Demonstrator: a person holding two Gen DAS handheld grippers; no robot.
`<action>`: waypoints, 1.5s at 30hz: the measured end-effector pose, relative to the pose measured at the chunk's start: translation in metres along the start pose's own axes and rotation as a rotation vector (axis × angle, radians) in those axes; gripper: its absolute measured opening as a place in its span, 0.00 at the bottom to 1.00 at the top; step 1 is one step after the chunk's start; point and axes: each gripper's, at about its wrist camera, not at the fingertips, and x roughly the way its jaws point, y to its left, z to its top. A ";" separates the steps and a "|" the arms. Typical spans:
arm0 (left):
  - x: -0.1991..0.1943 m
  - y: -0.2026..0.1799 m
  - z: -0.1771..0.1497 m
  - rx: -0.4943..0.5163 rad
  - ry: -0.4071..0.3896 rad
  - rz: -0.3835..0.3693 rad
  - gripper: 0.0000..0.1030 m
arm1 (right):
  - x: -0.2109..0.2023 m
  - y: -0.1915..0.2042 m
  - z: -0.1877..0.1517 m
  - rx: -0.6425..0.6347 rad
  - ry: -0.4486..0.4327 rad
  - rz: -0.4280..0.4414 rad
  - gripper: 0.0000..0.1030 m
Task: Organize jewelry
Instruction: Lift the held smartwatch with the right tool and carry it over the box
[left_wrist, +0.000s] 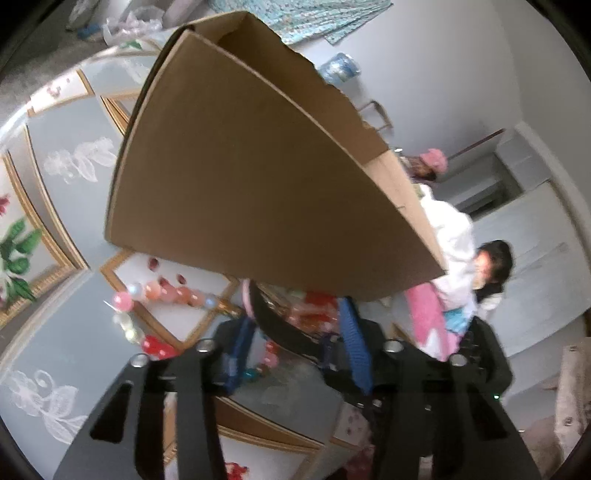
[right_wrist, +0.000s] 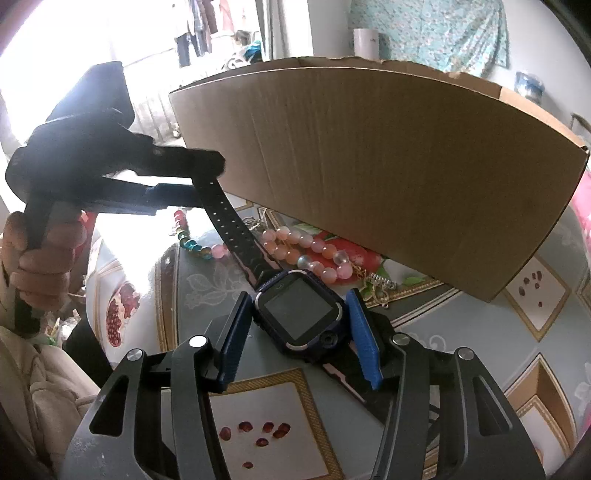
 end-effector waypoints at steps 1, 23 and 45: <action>0.000 -0.004 0.000 0.021 -0.008 0.036 0.24 | 0.000 0.000 0.000 -0.001 -0.002 0.003 0.48; -0.028 -0.086 -0.022 0.352 -0.132 0.083 0.02 | -0.023 0.017 0.007 -0.032 0.001 -0.099 0.46; -0.123 -0.222 0.008 0.684 -0.408 -0.120 0.02 | -0.164 0.023 0.069 0.003 -0.463 -0.421 0.46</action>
